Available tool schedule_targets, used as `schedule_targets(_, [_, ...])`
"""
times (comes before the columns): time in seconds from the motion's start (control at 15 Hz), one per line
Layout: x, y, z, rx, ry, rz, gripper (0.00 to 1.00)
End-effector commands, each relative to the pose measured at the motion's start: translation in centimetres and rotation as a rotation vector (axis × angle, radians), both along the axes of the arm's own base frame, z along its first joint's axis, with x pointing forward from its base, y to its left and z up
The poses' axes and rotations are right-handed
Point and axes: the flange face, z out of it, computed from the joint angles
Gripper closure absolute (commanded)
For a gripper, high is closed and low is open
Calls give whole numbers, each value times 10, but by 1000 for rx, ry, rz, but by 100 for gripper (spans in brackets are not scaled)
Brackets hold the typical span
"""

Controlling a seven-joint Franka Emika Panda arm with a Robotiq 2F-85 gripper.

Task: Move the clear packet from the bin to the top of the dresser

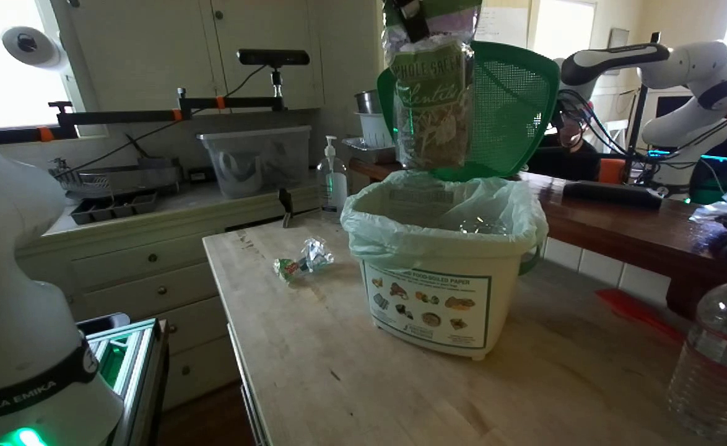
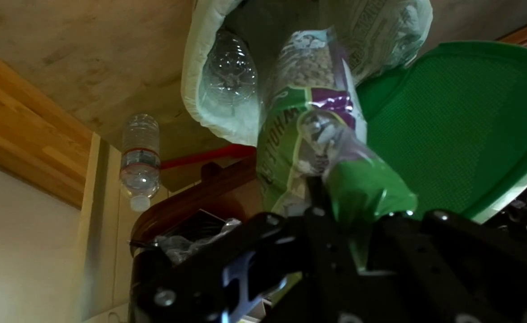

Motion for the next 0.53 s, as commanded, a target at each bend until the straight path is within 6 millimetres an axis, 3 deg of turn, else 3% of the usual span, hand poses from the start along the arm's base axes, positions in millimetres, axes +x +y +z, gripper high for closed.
schedule_targets(0.0, [-23,-28,21,64,-18,-64,98])
schedule_targets(0.2, [-34,-57,19,110,-2,-130,98])
schedule_targets(0.47, [-42,-96,-6,206,51,-203,98])
